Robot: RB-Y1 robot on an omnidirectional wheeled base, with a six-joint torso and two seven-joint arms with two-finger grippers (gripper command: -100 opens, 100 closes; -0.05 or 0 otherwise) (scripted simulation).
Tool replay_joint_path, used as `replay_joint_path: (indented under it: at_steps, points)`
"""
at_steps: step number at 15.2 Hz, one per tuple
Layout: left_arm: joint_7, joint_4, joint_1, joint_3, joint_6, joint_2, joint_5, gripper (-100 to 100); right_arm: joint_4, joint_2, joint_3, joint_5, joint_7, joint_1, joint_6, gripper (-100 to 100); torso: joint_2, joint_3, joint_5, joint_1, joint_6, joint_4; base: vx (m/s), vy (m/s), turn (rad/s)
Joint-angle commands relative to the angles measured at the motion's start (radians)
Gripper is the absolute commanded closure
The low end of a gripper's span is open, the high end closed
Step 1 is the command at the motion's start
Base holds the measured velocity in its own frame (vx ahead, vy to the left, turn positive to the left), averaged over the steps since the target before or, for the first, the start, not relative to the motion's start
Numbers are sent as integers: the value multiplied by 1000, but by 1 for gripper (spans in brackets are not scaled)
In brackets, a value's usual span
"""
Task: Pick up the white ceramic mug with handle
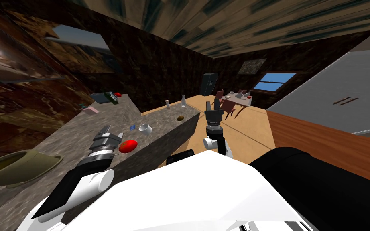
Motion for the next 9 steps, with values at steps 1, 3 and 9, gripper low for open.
replay_joint_path:
  at_steps: [1,3,9]
  points:
    - [7,10,-4,15,50,12,15,-100,0,0,0,0,0,0,0,0,0,0,0,0,0,0,5,-28,-181]
    - [20,22,-4,39,93,34,40,-100,0,0,0,0,0,0,0,0,0,0,0,0,0,0,4,-24,-111]
    - [33,34,-5,64,207,55,66,-100,0,0,0,0,0,0,0,0,0,0,0,0,0,0,4,-20,-117]
